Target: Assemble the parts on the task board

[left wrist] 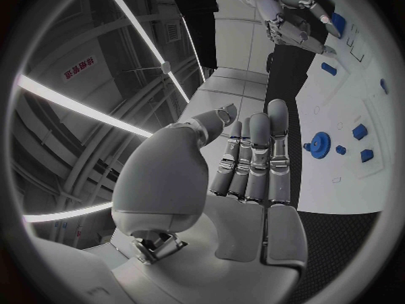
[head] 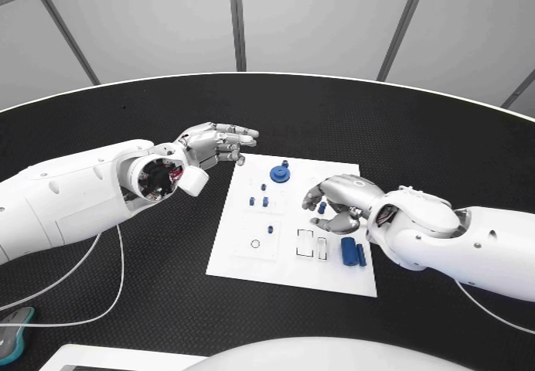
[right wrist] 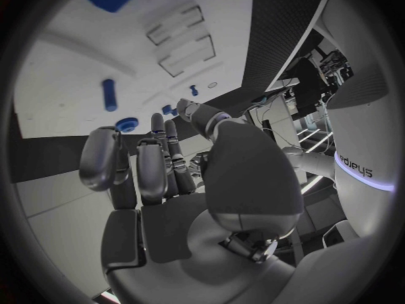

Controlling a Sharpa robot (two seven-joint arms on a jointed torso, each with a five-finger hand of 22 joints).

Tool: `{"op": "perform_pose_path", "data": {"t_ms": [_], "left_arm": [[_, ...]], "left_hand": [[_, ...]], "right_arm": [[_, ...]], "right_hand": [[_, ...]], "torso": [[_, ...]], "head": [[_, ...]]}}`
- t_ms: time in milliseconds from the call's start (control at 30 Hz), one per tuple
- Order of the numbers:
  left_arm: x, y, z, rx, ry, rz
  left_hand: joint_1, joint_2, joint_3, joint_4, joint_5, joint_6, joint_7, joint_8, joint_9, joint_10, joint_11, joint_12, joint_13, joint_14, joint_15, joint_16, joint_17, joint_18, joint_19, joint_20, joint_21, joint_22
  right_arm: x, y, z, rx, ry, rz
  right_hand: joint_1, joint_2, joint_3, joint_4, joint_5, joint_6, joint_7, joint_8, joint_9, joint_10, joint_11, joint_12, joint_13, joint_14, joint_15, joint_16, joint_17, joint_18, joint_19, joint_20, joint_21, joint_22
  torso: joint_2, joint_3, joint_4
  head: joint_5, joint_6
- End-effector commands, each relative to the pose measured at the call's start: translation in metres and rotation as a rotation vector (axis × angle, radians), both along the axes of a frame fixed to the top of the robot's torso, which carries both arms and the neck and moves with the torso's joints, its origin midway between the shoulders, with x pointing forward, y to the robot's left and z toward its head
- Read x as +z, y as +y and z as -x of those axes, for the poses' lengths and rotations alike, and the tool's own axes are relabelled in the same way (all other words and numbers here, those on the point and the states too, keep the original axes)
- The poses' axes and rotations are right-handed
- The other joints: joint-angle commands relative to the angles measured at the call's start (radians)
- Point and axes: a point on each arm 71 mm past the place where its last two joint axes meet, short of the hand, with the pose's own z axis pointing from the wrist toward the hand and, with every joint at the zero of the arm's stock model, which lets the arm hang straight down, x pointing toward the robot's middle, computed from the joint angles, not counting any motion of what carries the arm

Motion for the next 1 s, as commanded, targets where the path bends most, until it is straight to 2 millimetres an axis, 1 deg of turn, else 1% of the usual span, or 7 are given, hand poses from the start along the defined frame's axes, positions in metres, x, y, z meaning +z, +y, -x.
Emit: {"op": "perform_pose_path", "data": {"t_ms": [33, 200, 267, 367, 600, 800, 1000], "left_arm": [[0.000, -0.001, -0.001, -0.003, 0.000, 0.001], [-0.001, -0.002, -0.001, -0.006, 0.001, 0.001], [-0.001, -0.002, -0.001, -0.007, 0.001, 0.001], [-0.001, -0.002, -0.001, -0.008, 0.002, 0.001], [-0.001, -0.002, -0.001, -0.008, 0.003, 0.001], [-0.001, -0.002, -0.001, -0.010, 0.003, 0.001], [-0.001, -0.003, -0.001, -0.012, 0.003, 0.002]], "left_hand": [[0.001, 0.007, -0.004, 0.002, -0.002, 0.003, 0.004, -0.005, 0.001, -0.008, 0.002, -0.006, 0.001, -0.003, 0.001, -0.006, -0.002, 0.007, 0.002, 0.009, -0.005, -0.001], [0.001, 0.007, -0.004, 0.002, -0.002, 0.003, 0.004, -0.005, 0.001, -0.008, 0.002, -0.006, 0.001, -0.003, 0.001, -0.006, -0.002, 0.007, 0.002, 0.009, -0.005, -0.001], [0.001, 0.007, -0.004, 0.002, -0.002, 0.003, 0.004, -0.005, 0.001, -0.008, 0.002, -0.006, 0.001, -0.003, 0.001, -0.006, -0.002, 0.007, 0.002, 0.009, -0.005, -0.001], [0.001, 0.007, -0.004, 0.002, -0.002, 0.003, 0.004, -0.005, 0.001, -0.008, 0.002, -0.006, 0.001, -0.003, 0.001, -0.006, -0.002, 0.007, 0.002, 0.009, -0.005, -0.001], [0.001, 0.007, -0.004, 0.002, -0.002, 0.003, 0.004, -0.005, 0.001, -0.008, 0.002, -0.006, 0.001, -0.003, 0.001, -0.006, -0.002, 0.007, 0.002, 0.009, -0.005, -0.001], [0.002, 0.009, -0.005, 0.002, -0.002, 0.003, 0.004, -0.006, 0.002, -0.007, 0.001, -0.006, 0.001, -0.003, 0.000, -0.006, -0.002, 0.007, 0.002, 0.009, -0.006, -0.002], [0.002, 0.009, -0.005, 0.002, -0.002, 0.003, 0.004, -0.006, 0.002, -0.007, 0.001, -0.006, 0.001, -0.003, 0.000, -0.006, -0.002, 0.007, 0.002, 0.009, -0.006, -0.002]], "right_arm": [[0.001, -0.031, -0.008, -0.083, 0.004, 0.041], [-0.001, -0.048, -0.018, -0.131, 0.005, 0.071], [-0.002, -0.051, -0.021, -0.139, 0.005, 0.077], [-0.003, -0.052, -0.024, -0.141, 0.008, 0.090], [-0.005, -0.046, -0.031, -0.125, -0.013, 0.100], [-0.007, -0.038, -0.035, -0.109, -0.016, 0.102], [-0.011, -0.028, -0.040, -0.096, 0.002, 0.122]], "right_hand": [[-0.015, 0.000, -0.003, 0.011, -0.011, 0.014, -0.001, 0.004, 0.002, 0.005, 0.001, 0.003, -0.004, 0.026, -0.005, -0.002, -0.002, 0.008, 0.002, -0.006, 0.003, 0.003], [-0.007, -0.009, -0.007, 0.010, -0.015, 0.012, -0.009, -0.001, 0.002, -0.021, 0.003, -0.009, -0.016, 0.025, -0.004, -0.006, -0.007, 0.008, 0.002, -0.006, -0.002, 0.000], [-0.002, -0.011, -0.012, 0.010, -0.018, 0.006, -0.019, -0.007, 0.001, -0.038, 0.006, -0.016, -0.026, 0.024, -0.002, -0.007, -0.010, 0.008, 0.001, -0.004, -0.007, -0.003], [0.002, -0.012, -0.016, 0.010, -0.018, 0.002, -0.025, -0.011, 0.000, -0.045, 0.008, -0.019, -0.030, 0.024, 0.000, -0.009, -0.012, 0.008, 0.001, -0.003, -0.010, -0.005], [0.010, -0.005, -0.017, 0.011, -0.020, -0.005, -0.037, -0.017, -0.002, -0.053, 0.011, -0.020, -0.038, 0.024, 0.003, -0.009, -0.013, 0.009, 0.000, -0.001, -0.016, -0.009], [0.014, 0.000, -0.014, 0.011, -0.019, -0.007, -0.038, -0.019, -0.002, -0.048, 0.011, -0.016, -0.039, 0.024, 0.003, -0.008, -0.012, 0.009, 0.001, 0.000, -0.014, -0.007], [0.014, 0.002, -0.014, 0.014, -0.019, -0.015, -0.038, -0.025, -0.003, -0.033, 0.009, -0.007, -0.041, 0.025, 0.002, -0.008, -0.012, 0.009, 0.002, -0.001, -0.014, -0.007]], "torso": [[-0.007, -0.0003, -0.0054], [-0.010, 0.0015, -0.0062], [-0.009, 0.0015, -0.0053], [-0.008, -0.0004, -0.0044], [-0.006, -0.0008, -0.0059], [-0.006, -0.0013, -0.0054], [-0.005, -0.0001, -0.0053]], "head": [[-0.011, 0.006], [-0.018, 0.011], [-0.019, 0.013], [-0.022, 0.016], [-0.021, 0.020], [-0.023, 0.021], [-0.023, 0.020]]}}
